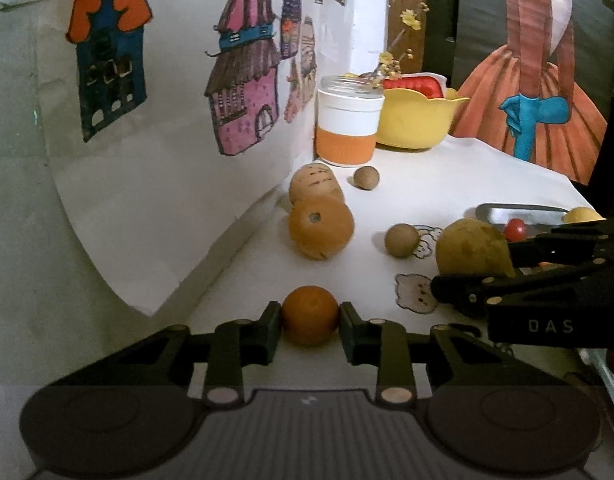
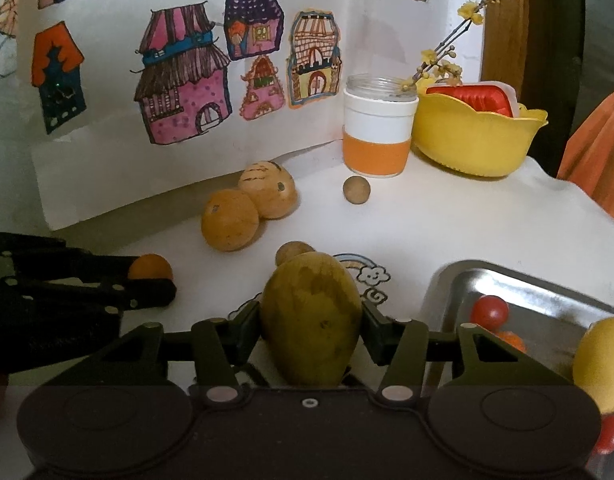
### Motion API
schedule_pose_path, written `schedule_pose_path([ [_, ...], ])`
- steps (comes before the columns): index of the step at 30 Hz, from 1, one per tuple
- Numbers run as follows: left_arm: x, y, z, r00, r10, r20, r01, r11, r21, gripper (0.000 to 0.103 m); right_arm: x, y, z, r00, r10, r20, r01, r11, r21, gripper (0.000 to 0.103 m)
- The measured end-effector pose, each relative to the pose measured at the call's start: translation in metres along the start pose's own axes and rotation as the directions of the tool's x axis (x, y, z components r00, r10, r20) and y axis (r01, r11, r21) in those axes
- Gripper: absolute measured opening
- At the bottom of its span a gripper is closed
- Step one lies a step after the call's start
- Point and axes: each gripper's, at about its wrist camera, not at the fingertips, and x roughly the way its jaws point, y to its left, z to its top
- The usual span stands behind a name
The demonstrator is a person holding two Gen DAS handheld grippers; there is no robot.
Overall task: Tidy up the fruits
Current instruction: 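Grasp the yellow-brown potato with the right tool while the left tool grasps the small orange, then carry the potato with the right tool over the tray while the left tool carries the orange there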
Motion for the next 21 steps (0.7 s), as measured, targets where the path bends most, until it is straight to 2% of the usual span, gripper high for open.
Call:
schedule_pose_path([
  [13,-0.023,-0.026,0.002,1.0,-0.021,0.017,0.02,0.999,0.046,0.034,-0.053,-0.002,-0.012,0.996,0.055,0.063,-0.058,0.997,0.042,0.054],
  [21,-0.035,-0.057,0.002,0.998,-0.053,0.021,0.051,0.995,0.091,0.034,-0.105,-0.022,-0.03,0.992,0.032,0.124,-0.042,0.996,0.079,0.054],
])
